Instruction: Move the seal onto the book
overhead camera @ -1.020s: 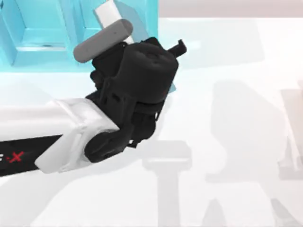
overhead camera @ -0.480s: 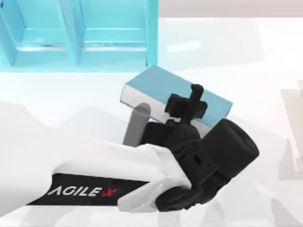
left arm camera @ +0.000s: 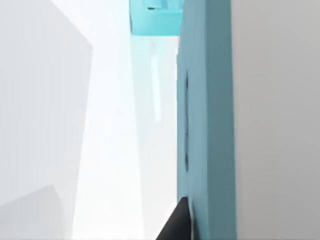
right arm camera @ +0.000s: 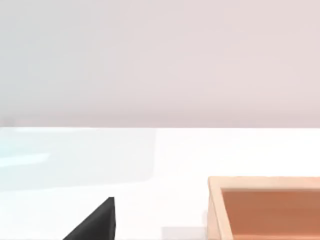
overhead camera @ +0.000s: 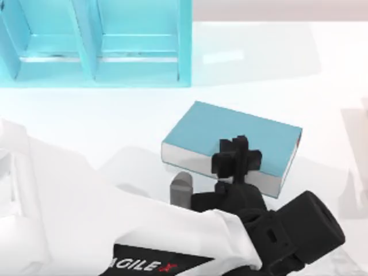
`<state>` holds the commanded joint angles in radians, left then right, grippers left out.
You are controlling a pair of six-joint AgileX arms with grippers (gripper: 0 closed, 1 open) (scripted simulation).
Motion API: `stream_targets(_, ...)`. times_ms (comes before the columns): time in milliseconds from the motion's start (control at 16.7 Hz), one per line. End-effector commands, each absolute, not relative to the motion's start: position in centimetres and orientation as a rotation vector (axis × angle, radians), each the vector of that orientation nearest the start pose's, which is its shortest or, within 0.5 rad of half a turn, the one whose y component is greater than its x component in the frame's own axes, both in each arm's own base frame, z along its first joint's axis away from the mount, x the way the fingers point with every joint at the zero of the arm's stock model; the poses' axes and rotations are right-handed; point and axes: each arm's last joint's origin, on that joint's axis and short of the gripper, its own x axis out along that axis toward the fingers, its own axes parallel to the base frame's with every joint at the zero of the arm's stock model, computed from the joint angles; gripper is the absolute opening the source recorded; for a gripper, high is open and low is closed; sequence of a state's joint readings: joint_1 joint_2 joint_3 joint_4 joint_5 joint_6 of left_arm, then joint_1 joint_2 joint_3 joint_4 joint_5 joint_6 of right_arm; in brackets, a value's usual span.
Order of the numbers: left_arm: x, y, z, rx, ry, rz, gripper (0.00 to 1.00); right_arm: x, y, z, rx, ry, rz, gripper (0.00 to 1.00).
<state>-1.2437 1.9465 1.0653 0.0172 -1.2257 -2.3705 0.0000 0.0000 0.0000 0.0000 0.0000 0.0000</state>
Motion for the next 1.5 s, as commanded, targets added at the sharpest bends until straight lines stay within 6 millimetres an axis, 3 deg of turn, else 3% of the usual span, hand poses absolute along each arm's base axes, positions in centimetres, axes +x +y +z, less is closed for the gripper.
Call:
stream_targets(720, 14.5, -34.5, 13.5, -1.546, 0.120, 0.292, 0.00, 10.6, -0.1, 16.0, 0.000, 0.000, 0.000, 1.00)
stream_targets(1200, 14.6, -34.4, 10.3, -1.538, 0.122, 0.297, 0.00, 10.6, -0.1, 16.0, 0.000, 0.000, 0.000, 1.00)
stream_targets(1440, 14.6, -34.4, 10.2, -1.538, 0.122, 0.297, 0.00, 10.6, -0.1, 16.0, 0.000, 0.000, 0.000, 1.00)
stream_targets(1500, 14.6, -34.4, 10.2, -1.538, 0.122, 0.297, 0.08, 10.6, -0.1, 16.0, 0.000, 0.000, 0.000, 1.00)
